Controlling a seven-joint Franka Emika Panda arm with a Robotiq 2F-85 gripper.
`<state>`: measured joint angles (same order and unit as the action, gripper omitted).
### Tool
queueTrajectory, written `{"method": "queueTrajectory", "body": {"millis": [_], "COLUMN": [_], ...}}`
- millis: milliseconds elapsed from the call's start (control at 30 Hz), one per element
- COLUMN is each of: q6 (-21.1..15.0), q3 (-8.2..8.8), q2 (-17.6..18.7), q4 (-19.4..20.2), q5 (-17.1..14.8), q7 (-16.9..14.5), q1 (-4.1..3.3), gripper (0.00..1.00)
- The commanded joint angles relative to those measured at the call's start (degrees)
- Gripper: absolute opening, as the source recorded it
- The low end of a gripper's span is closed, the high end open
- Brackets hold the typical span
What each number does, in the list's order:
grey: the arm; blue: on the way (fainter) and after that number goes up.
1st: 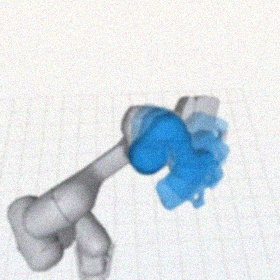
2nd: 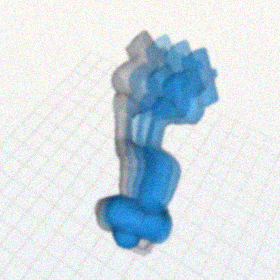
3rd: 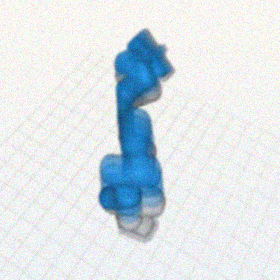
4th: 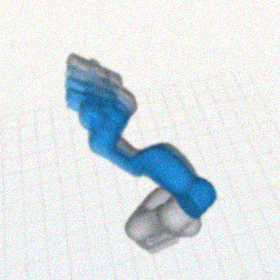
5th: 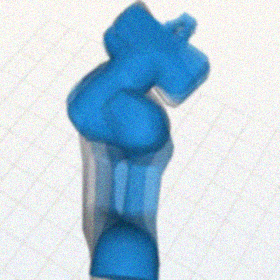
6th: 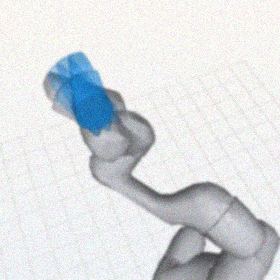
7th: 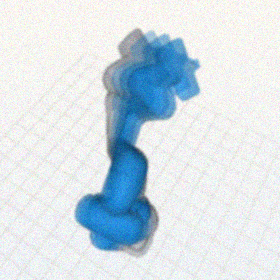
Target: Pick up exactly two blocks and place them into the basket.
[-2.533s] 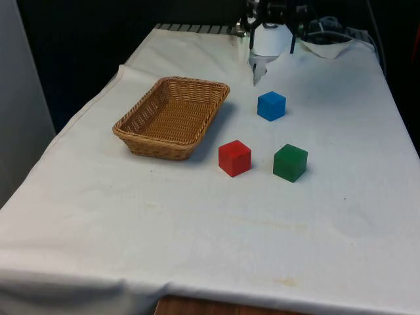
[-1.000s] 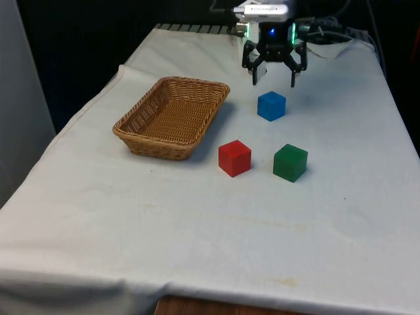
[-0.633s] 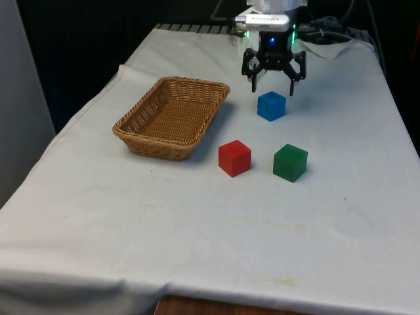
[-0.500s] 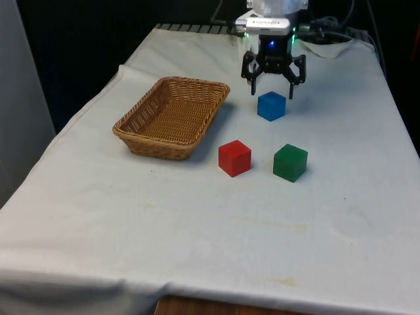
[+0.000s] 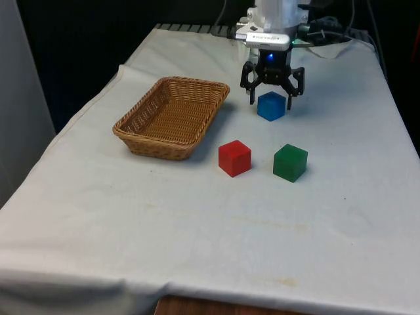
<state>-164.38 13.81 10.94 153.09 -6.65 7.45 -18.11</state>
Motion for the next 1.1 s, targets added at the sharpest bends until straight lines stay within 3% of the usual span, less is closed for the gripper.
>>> {"method": "queueTrajectory", "body": {"millis": [0, 133, 167, 200, 300, 333, 367, 433, 733, 867, 933, 967, 1000, 1067], "q6": [0.0, -0.34, -0.29, -0.29, -0.23, 0.0, -0.23, -0.23, -0.23, 1.38, 2.58, 1.83, 3.04, 4.07], "q3": [0.0, -0.34, -0.29, -0.23, -0.17, 0.06, -0.11, -0.06, 0.0, 0.46, 0.57, -0.06, 0.57, 0.57], "q2": [0.11, 0.17, 0.17, 0.17, 0.23, 0.23, 0.23, 0.23, 0.29, -1.6, -2.92, -2.46, -3.44, -4.47], "q4": [0.0, 0.06, 0.0, 0.0, 0.0, 0.0, 0.0, -0.06, -0.06, -0.23, -0.29, -0.29, -0.29, -0.34], "q5": [0.0, -0.57, -0.52, -0.46, -0.34, 0.0, -0.29, -0.29, -0.23, 0.74, 1.15, 0.0, 1.26, 1.43], "q7": [0.06, 0.06, 0.06, 0.11, 0.17, 0.11, 0.17, 0.23, 0.23, 0.97, 1.32, 0.29, 1.43, 1.55], "q1": [0.0, 0.06, 0.06, 0.06, 0.0, 0.0, 0.0, -0.06, -0.06, -0.52, -0.57, -0.17, -0.52, -0.46], "gripper": [1.0, 1.0, 0.96, 0.88, 0.51, 0.29, 0.29, 0.14, 0.13, 0.13, 0.13, 0.13, 0.13, 0.13]}}
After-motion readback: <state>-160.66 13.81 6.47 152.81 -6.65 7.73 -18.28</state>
